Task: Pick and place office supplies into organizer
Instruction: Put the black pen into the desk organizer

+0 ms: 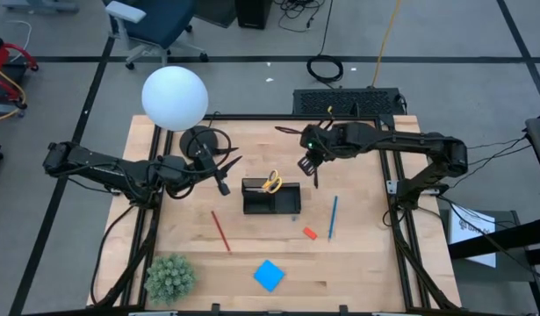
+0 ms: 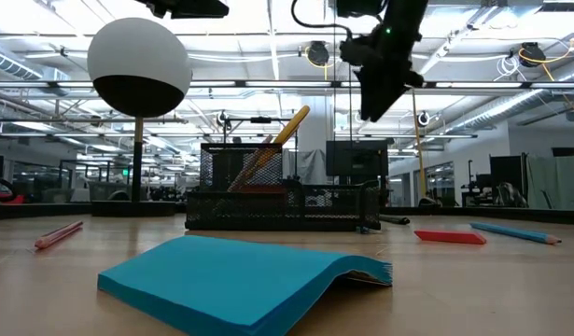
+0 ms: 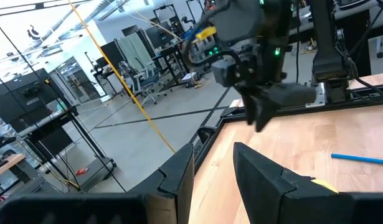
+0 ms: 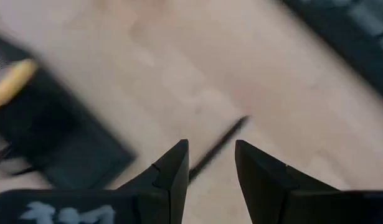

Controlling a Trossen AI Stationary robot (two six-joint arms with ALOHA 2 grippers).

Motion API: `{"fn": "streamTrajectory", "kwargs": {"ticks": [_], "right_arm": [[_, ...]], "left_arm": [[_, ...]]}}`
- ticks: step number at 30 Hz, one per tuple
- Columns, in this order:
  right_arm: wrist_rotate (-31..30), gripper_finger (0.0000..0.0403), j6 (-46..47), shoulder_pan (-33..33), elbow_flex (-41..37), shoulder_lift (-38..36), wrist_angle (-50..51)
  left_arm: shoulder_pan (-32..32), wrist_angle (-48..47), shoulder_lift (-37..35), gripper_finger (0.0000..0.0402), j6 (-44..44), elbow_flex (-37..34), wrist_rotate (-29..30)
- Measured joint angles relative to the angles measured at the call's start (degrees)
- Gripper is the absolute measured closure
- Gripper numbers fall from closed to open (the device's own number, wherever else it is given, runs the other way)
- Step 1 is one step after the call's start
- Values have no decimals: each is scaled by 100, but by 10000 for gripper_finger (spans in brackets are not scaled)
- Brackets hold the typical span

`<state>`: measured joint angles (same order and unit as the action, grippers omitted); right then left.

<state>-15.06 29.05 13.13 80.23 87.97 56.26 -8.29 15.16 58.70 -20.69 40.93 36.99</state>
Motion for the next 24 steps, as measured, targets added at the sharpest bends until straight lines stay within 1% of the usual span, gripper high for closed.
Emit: {"fn": "streamTrajectory", "kwargs": {"ticks": [2,5,9,11,12,16,18,22,24], "right_arm": [[259,280,25,0,65,13,95],[296,280,233,5,90,12,302],[335,280,690,112,83,311,933],[359,280,918,192,83,498,1095],[479,280,973,243,83,611,1130],[1162,280,1096,391,83,1128,943],[1334,280,1193,417,83,1330,713],[1335,280,1522,413,83,1514,369],[1162,280,1647,401,83,1505,321]], "left_arm": [[2,-1,0,282,9,0,0],[2,0,0,282,11,0,0],[2,0,0,282,15,0,0],[2,0,0,282,15,0,0],[2,0,0,282,13,0,0],[1,0,0,282,13,0,0],[1,0,0,282,13,0,0],[2,-2,0,282,13,0,0],[2,-2,0,282,13,0,0]]}}
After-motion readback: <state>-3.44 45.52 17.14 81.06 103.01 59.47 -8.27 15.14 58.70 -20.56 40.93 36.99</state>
